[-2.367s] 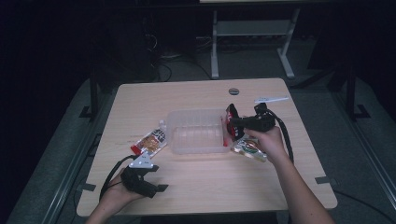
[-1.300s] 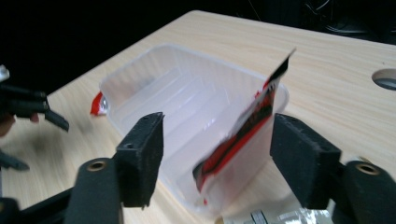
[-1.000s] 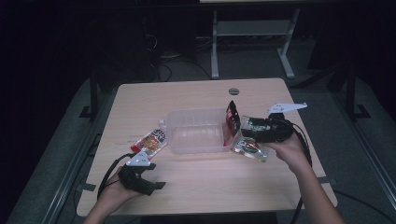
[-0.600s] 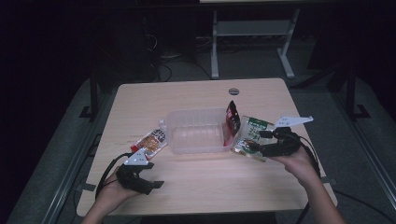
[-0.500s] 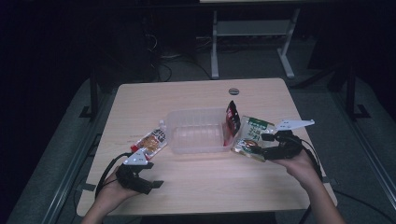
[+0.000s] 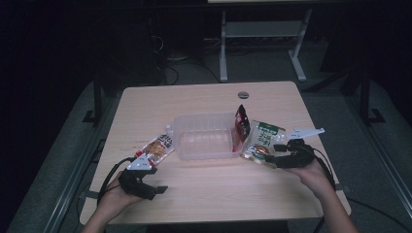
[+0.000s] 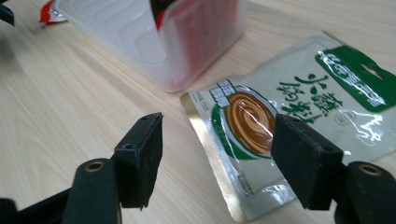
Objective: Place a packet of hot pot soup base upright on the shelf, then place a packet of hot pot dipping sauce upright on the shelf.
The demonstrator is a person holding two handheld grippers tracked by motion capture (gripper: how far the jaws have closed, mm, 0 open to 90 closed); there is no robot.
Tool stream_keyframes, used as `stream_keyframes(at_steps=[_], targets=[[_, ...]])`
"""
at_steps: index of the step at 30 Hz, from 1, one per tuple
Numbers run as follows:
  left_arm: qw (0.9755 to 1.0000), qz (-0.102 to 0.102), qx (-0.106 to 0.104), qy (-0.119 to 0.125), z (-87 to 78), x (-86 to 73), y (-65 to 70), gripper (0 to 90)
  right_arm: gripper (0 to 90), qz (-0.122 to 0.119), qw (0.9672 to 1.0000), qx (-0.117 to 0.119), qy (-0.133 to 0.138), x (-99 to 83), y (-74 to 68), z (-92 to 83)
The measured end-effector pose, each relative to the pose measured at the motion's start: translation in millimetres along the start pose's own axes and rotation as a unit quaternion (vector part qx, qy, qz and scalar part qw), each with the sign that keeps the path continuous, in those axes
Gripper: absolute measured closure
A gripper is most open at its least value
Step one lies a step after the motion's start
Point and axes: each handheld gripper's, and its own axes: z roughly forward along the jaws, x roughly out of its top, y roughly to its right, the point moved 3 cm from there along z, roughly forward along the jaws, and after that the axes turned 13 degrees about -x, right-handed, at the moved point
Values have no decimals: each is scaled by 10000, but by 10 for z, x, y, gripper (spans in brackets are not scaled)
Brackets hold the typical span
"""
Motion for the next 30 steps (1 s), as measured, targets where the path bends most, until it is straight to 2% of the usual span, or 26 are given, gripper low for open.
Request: stream_keyframes(at_steps=[1, 11, 15, 20, 22, 25, 27, 30], targets=[[10000, 44, 32, -26, -8, 0, -12, 191, 348, -6, 10000, -9, -12, -8, 16, 6], [9996, -76, 251, 78, -77, 14, -120, 214, 333, 88, 9999, -85, -101, -61, 89, 26], [9993, -128, 348, 30, -132, 52, -194, 249, 321, 73, 9999, -103, -104, -63, 87, 32], [9983, -168, 530, 162, -232, 137, -316, 382, 317, 79, 9999, -85, -123, -64, 69, 44], [9977, -230, 564, 288, -274, 183, -367, 444, 317, 106, 9998, -79, -147, -67, 65, 43], [9967, -224, 714, 309, -321, 255, -473, 414, 317, 104, 9998, -92, -138, -70, 66, 39], [9960, -293, 757, 370, -335, 296, -552, 406, 317, 103, 9998, -93, -122, -72, 70, 33], [9955, -309, 852, 277, -337, 348, -674, 414, 317, 99, 9999, -84, -109, -75, 76, 32]])
